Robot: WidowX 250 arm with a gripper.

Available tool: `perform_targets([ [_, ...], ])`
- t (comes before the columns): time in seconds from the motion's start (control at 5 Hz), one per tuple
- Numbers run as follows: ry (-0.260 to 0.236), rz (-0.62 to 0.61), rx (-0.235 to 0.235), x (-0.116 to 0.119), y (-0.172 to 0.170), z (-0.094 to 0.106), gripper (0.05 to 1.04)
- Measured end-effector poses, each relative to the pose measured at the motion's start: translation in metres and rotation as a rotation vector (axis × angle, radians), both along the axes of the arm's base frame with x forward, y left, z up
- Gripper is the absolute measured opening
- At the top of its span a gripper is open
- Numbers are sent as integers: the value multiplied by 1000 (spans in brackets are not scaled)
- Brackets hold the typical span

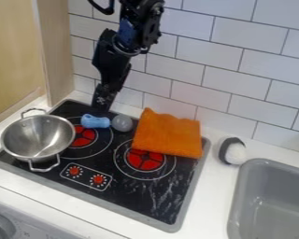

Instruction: Picked up the blue object and place it in the right side of the burner

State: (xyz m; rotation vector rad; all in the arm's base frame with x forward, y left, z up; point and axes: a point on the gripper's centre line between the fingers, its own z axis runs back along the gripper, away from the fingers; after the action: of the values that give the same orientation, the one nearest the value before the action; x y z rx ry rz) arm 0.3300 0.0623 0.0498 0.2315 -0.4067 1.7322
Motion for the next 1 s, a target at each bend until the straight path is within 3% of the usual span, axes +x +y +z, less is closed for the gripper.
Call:
perform_targets([
  [0.6, 102, 38, 6, -9, 8, -39, 999],
  [0.8, 91, 41, 2, -7, 10, -43, 934],
  [1.0, 98, 25, 3, -5, 11, -44, 625],
])
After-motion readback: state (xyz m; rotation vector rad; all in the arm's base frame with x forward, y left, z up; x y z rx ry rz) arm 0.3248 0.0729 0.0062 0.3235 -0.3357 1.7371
